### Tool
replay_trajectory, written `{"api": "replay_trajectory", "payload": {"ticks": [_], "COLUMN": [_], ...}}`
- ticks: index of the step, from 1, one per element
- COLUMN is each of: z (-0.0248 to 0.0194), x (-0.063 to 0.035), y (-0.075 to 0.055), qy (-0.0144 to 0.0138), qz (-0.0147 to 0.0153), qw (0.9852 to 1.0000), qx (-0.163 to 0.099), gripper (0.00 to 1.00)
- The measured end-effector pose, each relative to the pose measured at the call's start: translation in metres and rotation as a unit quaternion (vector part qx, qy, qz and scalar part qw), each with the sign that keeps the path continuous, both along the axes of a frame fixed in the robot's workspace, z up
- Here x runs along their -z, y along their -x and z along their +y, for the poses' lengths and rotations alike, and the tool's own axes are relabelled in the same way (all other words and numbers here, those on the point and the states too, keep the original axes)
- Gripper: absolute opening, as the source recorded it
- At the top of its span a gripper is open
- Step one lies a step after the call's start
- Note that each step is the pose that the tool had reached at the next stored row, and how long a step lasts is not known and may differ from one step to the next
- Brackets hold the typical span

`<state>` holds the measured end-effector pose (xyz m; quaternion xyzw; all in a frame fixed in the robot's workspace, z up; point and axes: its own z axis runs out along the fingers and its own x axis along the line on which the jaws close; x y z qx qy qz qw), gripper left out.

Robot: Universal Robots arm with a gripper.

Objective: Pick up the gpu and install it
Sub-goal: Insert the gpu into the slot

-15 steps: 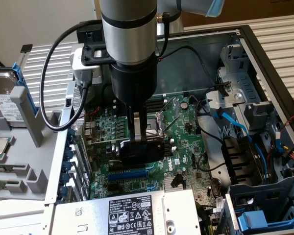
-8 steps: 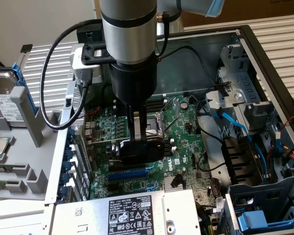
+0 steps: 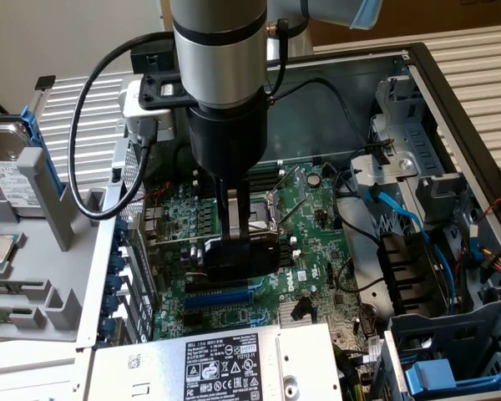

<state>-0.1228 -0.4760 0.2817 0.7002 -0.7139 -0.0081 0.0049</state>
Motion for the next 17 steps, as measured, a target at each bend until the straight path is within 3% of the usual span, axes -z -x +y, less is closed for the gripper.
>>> {"api": "replay_trajectory", "payload": {"ticks": [2, 4, 14, 17], "z": [0.0008, 0.0015, 0.0016, 0.0016], "x": [-0.0001, 0.0000, 0.0001, 0.0006], "y": [-0.0001, -0.0001, 0.0000, 0.0005], "qy": [0.0036, 0.0051, 0.0051, 0.0035], "qz": [0.0005, 0.0005, 0.0005, 0.0004], "qw": [1.0000, 1.0000, 1.0000, 1.0000], "qx": [0.000, 0.000, 0.000, 0.000], "gripper": [0.26, 0.26, 0.26, 0.26]}}
